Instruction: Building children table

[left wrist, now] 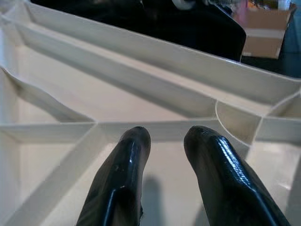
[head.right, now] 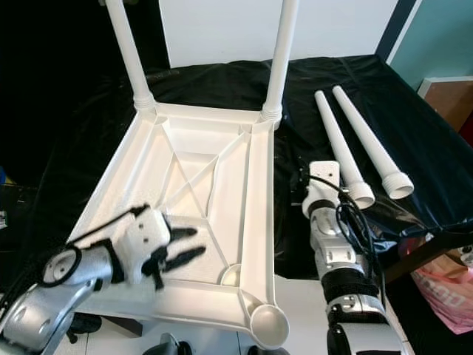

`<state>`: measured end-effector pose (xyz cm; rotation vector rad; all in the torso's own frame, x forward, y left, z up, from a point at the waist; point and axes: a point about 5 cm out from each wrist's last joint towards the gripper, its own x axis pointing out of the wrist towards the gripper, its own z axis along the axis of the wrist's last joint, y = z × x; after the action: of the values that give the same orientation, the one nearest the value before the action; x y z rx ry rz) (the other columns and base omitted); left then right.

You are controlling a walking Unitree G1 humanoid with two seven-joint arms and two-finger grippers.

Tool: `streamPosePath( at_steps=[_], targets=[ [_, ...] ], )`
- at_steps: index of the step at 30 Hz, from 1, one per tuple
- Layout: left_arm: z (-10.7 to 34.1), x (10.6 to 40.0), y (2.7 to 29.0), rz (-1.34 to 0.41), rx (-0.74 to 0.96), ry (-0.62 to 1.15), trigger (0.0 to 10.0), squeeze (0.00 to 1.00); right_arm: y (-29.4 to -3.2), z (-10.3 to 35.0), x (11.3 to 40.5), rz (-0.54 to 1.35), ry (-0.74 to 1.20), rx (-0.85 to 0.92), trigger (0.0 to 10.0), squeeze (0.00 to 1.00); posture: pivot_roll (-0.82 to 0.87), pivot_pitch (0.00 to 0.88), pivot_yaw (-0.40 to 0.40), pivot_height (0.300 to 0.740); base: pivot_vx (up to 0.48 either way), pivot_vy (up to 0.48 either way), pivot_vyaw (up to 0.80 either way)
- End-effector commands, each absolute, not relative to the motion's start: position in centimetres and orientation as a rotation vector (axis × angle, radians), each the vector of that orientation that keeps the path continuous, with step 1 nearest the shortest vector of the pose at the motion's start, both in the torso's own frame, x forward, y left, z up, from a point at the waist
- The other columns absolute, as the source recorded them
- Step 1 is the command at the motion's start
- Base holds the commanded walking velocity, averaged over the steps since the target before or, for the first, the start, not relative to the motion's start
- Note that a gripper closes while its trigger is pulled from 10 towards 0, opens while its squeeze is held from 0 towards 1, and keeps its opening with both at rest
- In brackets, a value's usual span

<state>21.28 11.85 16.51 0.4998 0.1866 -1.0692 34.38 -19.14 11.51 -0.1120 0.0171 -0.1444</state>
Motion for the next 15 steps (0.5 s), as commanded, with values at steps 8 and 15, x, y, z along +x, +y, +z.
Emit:
streamPosePath(
  at_steps=[8,15],
  targets=[
    [14.4,19.9,12.6,-1.156,0.664,0.299,10.0,0.00,-19.7,11.7,34.3,-0.160,0.025,-0.120,10.0,0.00,0.04,0.103,-0.043,0.740,0.000,0.000,0.00],
    [13.1,21.2,13.2,-1.066,0.814,0.328,10.0,0.00,-19.7,12.0,34.4,-0.171,0.024,-0.111,10.0,0.00,0.03,0.105,-0.042,0.740,0.000,0.000,0.00]
  ],
)
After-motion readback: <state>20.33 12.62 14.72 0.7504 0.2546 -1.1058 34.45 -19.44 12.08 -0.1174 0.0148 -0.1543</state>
